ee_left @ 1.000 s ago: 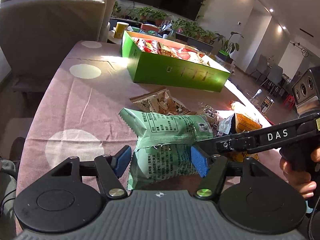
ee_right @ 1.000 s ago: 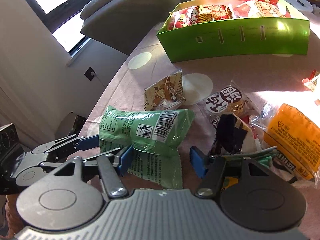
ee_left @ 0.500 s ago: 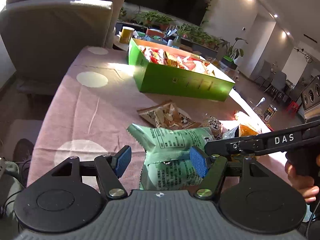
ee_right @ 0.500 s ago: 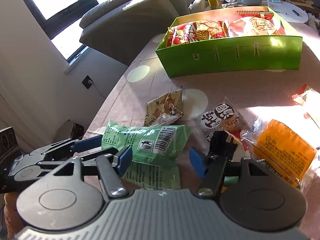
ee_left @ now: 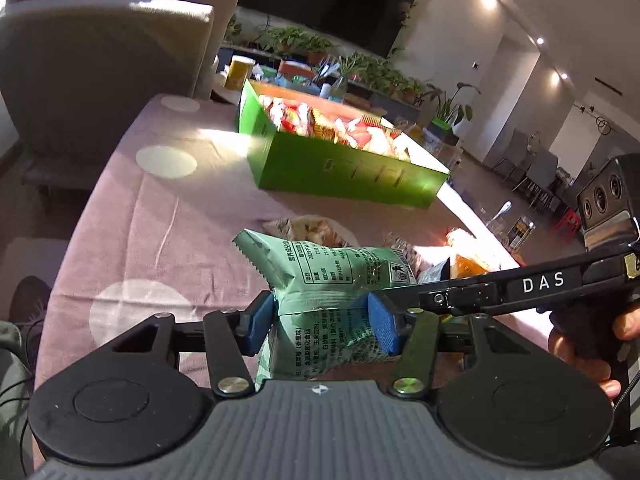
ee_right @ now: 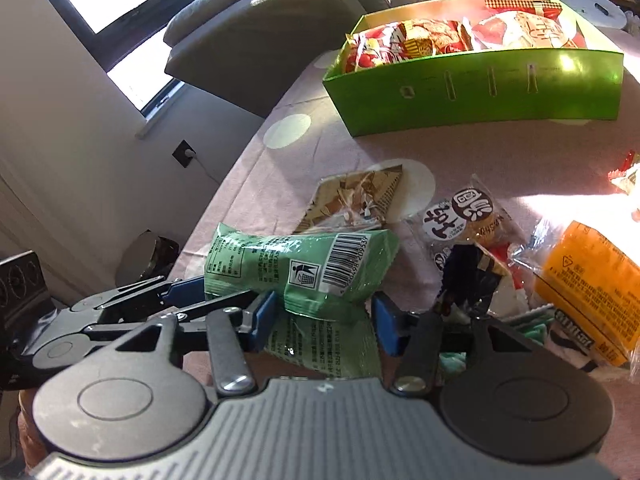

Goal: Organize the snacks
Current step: 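Carry the green chip bag over the box, lower it in, release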

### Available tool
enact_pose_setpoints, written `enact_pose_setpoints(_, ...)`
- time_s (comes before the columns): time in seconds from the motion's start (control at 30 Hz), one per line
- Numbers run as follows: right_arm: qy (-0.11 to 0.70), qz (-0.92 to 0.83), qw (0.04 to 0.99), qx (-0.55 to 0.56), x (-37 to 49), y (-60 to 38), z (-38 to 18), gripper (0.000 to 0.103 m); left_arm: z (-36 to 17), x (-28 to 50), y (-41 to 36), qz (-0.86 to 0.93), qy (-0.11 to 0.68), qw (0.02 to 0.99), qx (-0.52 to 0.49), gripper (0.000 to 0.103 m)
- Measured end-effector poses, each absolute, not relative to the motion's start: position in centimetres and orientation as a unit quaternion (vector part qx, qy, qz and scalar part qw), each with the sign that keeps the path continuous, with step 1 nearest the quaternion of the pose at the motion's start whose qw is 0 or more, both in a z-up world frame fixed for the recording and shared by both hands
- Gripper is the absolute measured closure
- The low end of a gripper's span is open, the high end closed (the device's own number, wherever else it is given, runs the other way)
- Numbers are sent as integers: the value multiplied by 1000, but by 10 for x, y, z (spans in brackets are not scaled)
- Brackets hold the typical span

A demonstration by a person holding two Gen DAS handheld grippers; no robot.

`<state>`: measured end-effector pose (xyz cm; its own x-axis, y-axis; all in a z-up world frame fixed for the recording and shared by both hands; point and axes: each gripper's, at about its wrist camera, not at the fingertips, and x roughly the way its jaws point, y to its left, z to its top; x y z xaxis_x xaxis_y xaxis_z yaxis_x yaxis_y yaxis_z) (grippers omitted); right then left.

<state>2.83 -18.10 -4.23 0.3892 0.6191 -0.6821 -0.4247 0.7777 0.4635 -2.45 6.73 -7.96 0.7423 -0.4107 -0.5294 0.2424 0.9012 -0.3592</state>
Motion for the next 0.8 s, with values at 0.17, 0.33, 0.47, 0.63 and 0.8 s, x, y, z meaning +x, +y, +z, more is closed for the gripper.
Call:
enact_pose_setpoints(0.17, 409, 327, 846, 99, 23, -183, -16, 54, -53, -26, 64, -178, 278, 936, -123, 54)
enact_pose_setpoints(0.33, 373, 333, 862, 90, 29, -186, 3, 54, -33, -13, 60, -182, 260, 941, -116, 54)
enact_pose_setpoints(0.47, 351, 332, 871, 90, 41, -192, 12, 54, -20, 1, 49, -181, 244, 948, -98, 54)
enact_pose_setpoints(0.63, 327, 323, 882, 100, 60, -201, 23, 54, -5, 25, 39, -183, 230, 951, -96, 54)
enact_pose_setpoints(0.8, 309, 317, 890, 107, 79, -210, 28, 54, 1, 46, 32, -183, 224, 952, -104, 54)
